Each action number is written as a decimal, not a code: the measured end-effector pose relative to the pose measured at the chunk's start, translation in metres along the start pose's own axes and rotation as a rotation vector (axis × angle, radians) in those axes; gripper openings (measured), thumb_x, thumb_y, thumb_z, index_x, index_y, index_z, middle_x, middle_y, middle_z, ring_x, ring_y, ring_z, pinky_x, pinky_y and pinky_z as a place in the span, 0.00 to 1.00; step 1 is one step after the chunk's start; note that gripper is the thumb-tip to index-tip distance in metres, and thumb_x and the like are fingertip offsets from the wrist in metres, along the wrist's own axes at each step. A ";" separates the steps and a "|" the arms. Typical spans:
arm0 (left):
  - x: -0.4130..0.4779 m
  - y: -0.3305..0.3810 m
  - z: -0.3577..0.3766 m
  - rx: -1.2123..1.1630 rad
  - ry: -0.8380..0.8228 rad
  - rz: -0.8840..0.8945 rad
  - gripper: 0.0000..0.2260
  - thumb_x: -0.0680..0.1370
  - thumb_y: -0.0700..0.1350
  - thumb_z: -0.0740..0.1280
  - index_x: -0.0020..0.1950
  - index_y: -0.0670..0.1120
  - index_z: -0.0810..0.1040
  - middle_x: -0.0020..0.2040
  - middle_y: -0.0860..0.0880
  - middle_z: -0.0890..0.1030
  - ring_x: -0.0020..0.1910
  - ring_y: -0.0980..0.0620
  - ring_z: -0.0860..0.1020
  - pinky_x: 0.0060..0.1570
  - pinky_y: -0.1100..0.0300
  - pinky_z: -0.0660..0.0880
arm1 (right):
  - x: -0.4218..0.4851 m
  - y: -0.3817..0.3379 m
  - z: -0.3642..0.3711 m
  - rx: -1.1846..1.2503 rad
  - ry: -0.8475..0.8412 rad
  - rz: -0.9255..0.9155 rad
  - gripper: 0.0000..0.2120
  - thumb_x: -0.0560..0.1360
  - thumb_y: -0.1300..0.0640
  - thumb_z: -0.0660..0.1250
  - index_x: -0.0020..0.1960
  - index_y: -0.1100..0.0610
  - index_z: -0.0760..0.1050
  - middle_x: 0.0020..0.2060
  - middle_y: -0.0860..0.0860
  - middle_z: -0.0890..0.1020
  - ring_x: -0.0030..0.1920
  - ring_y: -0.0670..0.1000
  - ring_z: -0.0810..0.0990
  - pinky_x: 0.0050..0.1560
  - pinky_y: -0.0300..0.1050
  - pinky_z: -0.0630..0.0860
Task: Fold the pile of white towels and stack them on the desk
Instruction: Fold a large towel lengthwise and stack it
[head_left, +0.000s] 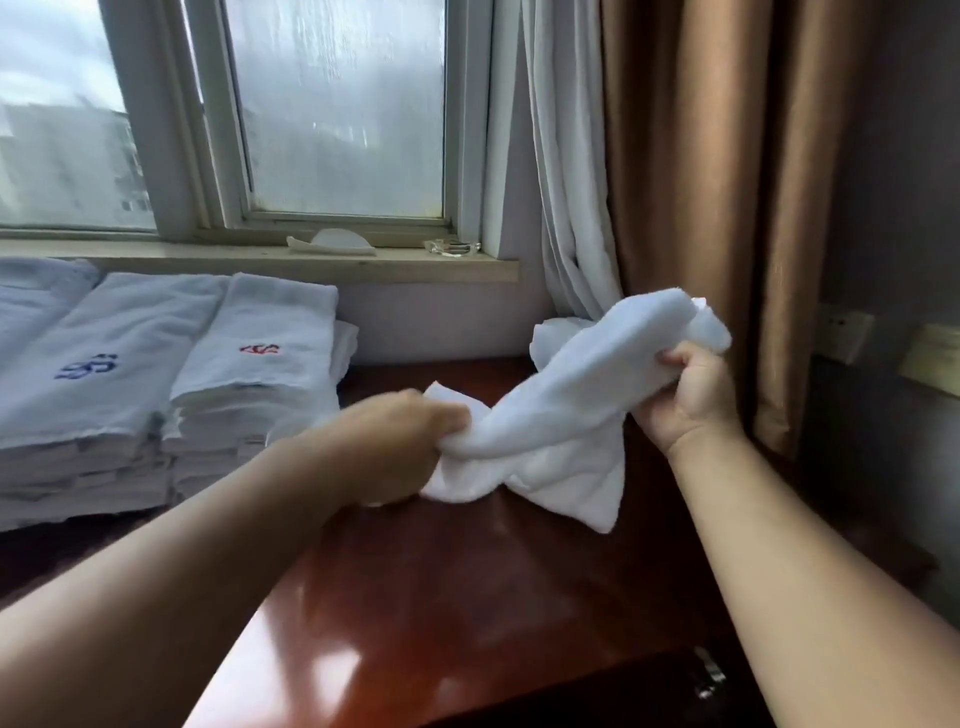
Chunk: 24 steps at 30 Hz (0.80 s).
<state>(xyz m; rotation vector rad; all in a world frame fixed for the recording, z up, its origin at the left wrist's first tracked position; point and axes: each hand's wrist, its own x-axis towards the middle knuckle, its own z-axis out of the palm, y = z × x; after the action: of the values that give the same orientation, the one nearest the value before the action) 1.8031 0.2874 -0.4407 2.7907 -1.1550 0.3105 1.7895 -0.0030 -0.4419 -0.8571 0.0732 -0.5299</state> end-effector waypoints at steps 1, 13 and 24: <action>-0.004 0.006 0.008 0.023 -0.183 -0.044 0.11 0.79 0.43 0.62 0.59 0.54 0.78 0.53 0.50 0.80 0.50 0.47 0.78 0.47 0.57 0.73 | 0.000 0.003 -0.012 -0.059 0.039 0.034 0.12 0.74 0.53 0.64 0.48 0.56 0.85 0.46 0.56 0.86 0.51 0.57 0.84 0.50 0.48 0.81; 0.049 0.021 0.085 -0.327 -0.018 -0.124 0.18 0.79 0.56 0.66 0.69 0.56 0.74 0.66 0.54 0.77 0.63 0.52 0.75 0.60 0.58 0.72 | 0.019 0.034 -0.039 -1.214 0.074 0.431 0.35 0.69 0.31 0.72 0.65 0.55 0.79 0.61 0.54 0.82 0.59 0.54 0.81 0.61 0.50 0.77; 0.032 0.019 0.150 -0.305 -0.060 -0.280 0.45 0.70 0.74 0.43 0.83 0.53 0.43 0.83 0.52 0.47 0.81 0.54 0.45 0.79 0.53 0.41 | 0.041 0.079 -0.010 -1.068 0.241 0.217 0.18 0.74 0.56 0.72 0.62 0.60 0.76 0.52 0.52 0.84 0.49 0.54 0.84 0.39 0.40 0.77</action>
<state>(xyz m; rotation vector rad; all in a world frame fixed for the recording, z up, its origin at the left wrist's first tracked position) 1.8341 0.2260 -0.5789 2.6532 -0.7317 0.0210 1.8555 0.0125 -0.5004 -1.7921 0.7100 -0.3648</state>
